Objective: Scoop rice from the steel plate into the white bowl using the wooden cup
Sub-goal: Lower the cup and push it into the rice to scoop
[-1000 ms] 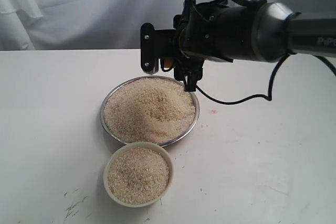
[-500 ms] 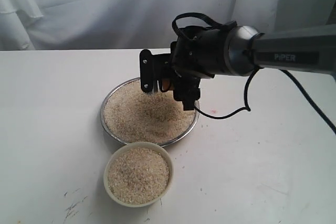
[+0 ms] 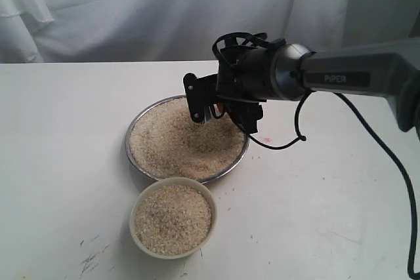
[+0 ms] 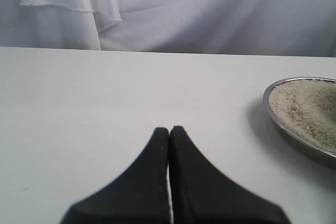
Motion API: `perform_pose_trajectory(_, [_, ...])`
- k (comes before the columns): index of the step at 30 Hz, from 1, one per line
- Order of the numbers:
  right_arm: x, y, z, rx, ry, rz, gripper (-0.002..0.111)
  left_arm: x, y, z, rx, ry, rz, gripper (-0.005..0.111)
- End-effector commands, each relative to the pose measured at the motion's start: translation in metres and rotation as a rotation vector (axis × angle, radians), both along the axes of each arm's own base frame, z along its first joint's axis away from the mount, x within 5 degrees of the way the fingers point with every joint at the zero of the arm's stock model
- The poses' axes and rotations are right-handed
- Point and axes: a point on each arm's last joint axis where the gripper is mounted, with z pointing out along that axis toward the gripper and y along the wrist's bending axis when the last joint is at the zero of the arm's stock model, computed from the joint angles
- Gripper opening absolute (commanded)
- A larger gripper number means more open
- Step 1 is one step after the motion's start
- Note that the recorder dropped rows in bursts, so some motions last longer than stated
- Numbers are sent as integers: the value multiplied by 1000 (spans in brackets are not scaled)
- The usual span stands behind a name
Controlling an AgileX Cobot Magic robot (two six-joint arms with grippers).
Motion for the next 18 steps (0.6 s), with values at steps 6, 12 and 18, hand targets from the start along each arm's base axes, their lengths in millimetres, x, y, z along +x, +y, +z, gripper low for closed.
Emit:
perform_pose_trajectory(6, [-2, 5, 9, -84, -58, 14, 0, 0, 0, -1, -4, -7, -1, 0])
perform_pose_trajectory(12, [-7, 5, 9, -132, -62, -15, 0, 0, 0, -1, -4, -7, -1, 0])
perform_pose_trajectory(18, [-18, 18, -12, -214, -53, 16, 0, 0, 0, -1, -4, -7, -1, 0])
